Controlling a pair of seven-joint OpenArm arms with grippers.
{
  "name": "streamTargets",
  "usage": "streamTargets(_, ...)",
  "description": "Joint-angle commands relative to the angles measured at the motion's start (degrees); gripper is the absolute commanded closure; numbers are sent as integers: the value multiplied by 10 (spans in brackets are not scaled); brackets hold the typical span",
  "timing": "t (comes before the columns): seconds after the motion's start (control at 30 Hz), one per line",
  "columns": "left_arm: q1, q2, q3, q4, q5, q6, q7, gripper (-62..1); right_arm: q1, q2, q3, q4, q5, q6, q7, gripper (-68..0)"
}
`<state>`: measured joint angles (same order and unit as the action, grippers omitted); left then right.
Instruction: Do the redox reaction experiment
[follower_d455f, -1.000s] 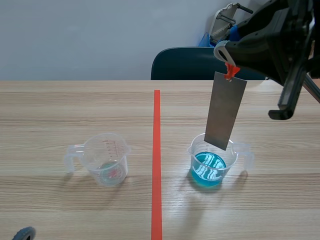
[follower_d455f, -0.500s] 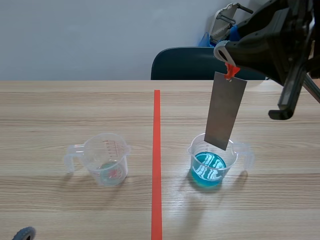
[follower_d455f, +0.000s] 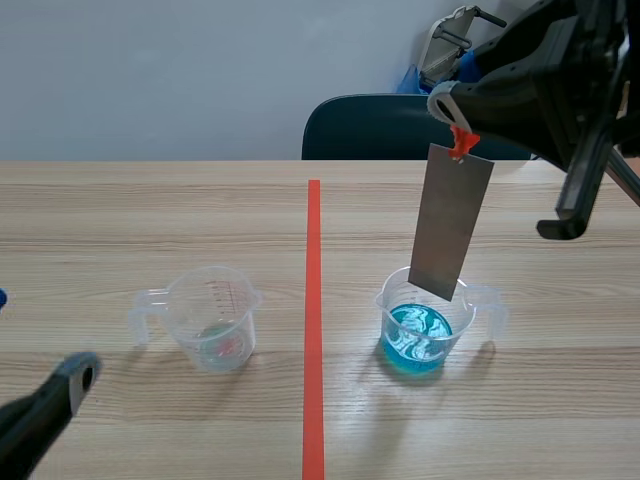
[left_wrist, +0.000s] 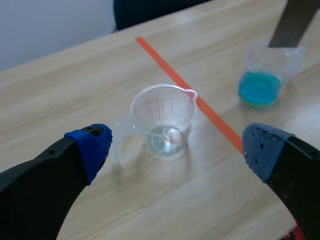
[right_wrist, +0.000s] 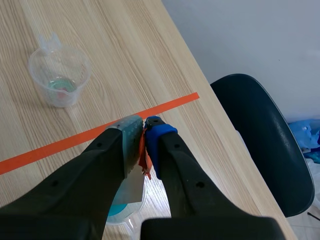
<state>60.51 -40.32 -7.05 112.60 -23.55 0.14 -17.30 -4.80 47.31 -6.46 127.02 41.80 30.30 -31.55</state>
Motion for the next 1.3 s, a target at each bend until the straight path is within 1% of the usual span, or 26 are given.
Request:
streamTargets(0.0,-29,5,0,8,-10,1,11,-488,7,3,2,7,2,-2,6,-6)
streamTargets(0.03,-47,5,0,8,-11,-2,25,-470,7,3,2,7,2,-2,6,-6)
streamTargets(0.1,-87,11,1,8,-11,-18,52,-425,7,3,2,7,2,-2,6,-6)
streamTargets(0.23,-174,45,16,6,-8,-51,104,-366,7,3,2,7,0,-2,6,-6)
streamTargets(0.33,-232,73,38,-1,-4,-74,126,-273,7,3,2,7,0,-2,6,-6)
streamTargets(0.4,-264,79,64,-12,-4,-74,127,-190,7,3,2,7,0,-2,6,-6)
streamTargets(0.47,-292,77,96,-29,-2,-74,126,-135,7,3,2,7,-2,-2,6,-6)
streamTargets(0.6,-360,80,174,-91,20,-73,125,-127,7,3,2,7,-2,-2,6,-6)
streamTargets(0.77,-454,96,266,-172,21,-68,116,-68,7,3,2,7,-2,-2,7,-6)
streamTargets(0.87,-504,114,310,-211,21,-68,115,-55,8,3,2,7,-2,-2,7,-6)
streamTargets(1.0,-570,134,375,-269,22,-66,115,-54,8,3,2,7,-2,-2,7,-6)
streamTargets(1.07,-600,144,406,-299,22,-54,111,-50,8,3,2,7,-2,-2,7,-6)
streamTargets(1.13,-625,156,431,-327,22,-52,105,-38,8,3,2,7,-2,-2,7,-6)
streamTargets(1.27,-665,178,471,-375,24,-52,87,-37,8,3,2,7,-2,-2,7,-6)
